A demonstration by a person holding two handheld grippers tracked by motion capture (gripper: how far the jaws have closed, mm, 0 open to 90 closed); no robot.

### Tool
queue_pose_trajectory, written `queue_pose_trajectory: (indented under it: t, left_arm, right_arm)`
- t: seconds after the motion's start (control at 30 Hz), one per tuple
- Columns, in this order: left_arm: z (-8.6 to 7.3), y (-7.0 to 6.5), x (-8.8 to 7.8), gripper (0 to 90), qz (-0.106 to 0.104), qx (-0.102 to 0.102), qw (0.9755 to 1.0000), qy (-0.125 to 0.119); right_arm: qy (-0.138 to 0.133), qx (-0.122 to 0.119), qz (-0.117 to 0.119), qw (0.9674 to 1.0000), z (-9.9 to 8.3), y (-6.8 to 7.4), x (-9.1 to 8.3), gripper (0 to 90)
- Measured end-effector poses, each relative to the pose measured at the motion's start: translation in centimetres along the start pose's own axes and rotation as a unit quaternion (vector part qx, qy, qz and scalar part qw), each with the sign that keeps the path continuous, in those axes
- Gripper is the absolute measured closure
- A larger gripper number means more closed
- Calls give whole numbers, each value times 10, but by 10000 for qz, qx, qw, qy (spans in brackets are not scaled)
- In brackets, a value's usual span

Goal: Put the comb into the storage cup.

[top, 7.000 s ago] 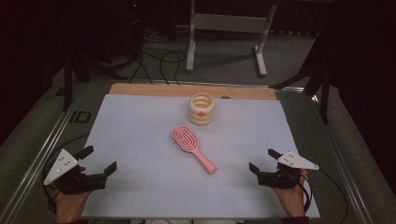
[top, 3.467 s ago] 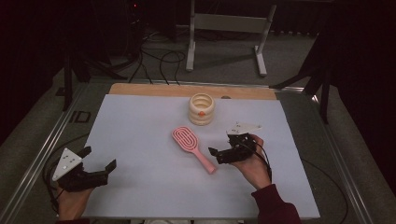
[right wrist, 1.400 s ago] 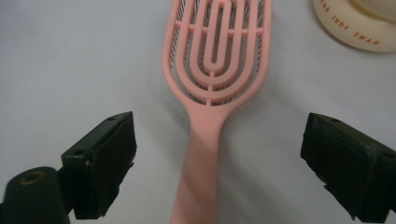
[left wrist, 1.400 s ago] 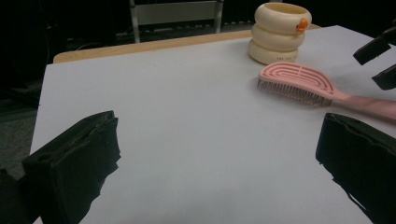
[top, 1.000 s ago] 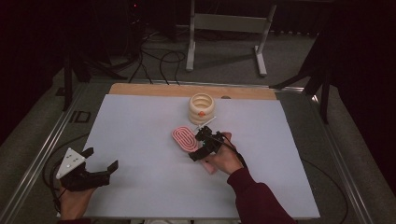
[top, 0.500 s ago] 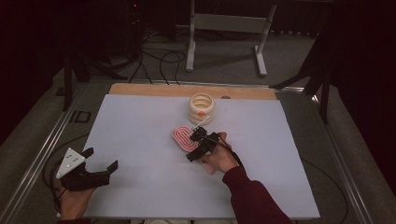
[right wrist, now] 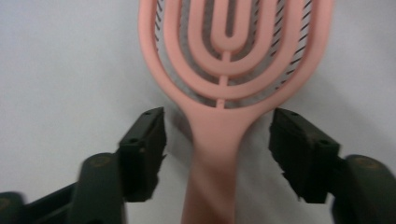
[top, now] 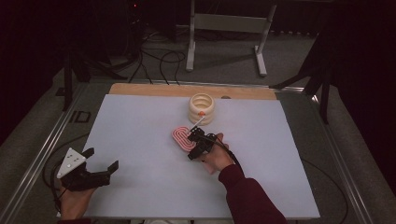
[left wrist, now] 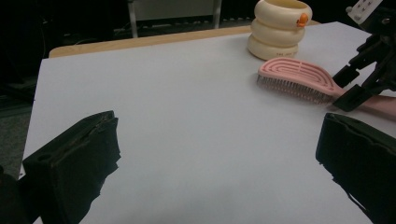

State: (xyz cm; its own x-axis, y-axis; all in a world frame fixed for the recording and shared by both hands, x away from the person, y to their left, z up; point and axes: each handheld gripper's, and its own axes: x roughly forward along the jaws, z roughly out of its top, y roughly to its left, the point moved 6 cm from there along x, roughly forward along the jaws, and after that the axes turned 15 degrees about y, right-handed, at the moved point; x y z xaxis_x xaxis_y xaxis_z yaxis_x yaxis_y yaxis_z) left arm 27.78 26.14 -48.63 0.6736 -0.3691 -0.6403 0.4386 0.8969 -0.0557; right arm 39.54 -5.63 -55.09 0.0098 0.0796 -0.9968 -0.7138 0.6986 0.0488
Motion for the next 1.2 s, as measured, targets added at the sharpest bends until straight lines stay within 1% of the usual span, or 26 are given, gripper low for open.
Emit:
queue_pose_trajectory:
  t: [0.07, 0.33, 0.43, 0.63, 0.67, 0.8, 1.03, 1.1, 1.17, 1.2]
  left_arm:
    - [0, 0, 0, 1, -5, 0, 10000, -2]
    - [0, -2, 2, 1, -13, 25, 10000, 19]
    - [0, -3, 3, 1, -21, 40, 10000, 20]
    - [0, -3, 3, 1, -26, 40, 10000, 20]
    - [0, -3, 3, 1, -31, 33, 10000, 10]
    - [0, -3, 3, 1, -53, 38, 10000, 12]
    - [0, -3, 4, 1, -63, 32, 10000, 16]
    - [0, -3, 4, 1, -69, 32, 10000, 13]
    - [0, -3, 4, 1, -71, 27, 10000, 16]
    - [-1, -3, 4, 1, -73, 20, 10000, 16]
  right_arm:
    - [72, 5, 25, 10000, 0, 1, 2, 420]
    - [90, 1, -94, 9999, -1, -1, 2, 545]
    - [73, -25, -121, 9999, -1, 0, 2, 549]
    - [93, -84, -126, 9998, -2, 1, 2, 629]
    - [91, -74, -135, 9998, -2, 2, 2, 633]
    - [86, -177, -182, 9996, -2, 1, 1, 655]
    - [109, -140, -138, 9997, -3, 1, 1, 677]
    - [94, -219, -210, 9995, -3, 1, 1, 681]
    - [56, -199, -241, 9995, -3, 2, 1, 684]
    - [49, -260, -263, 9993, -3, 2, 1, 686]
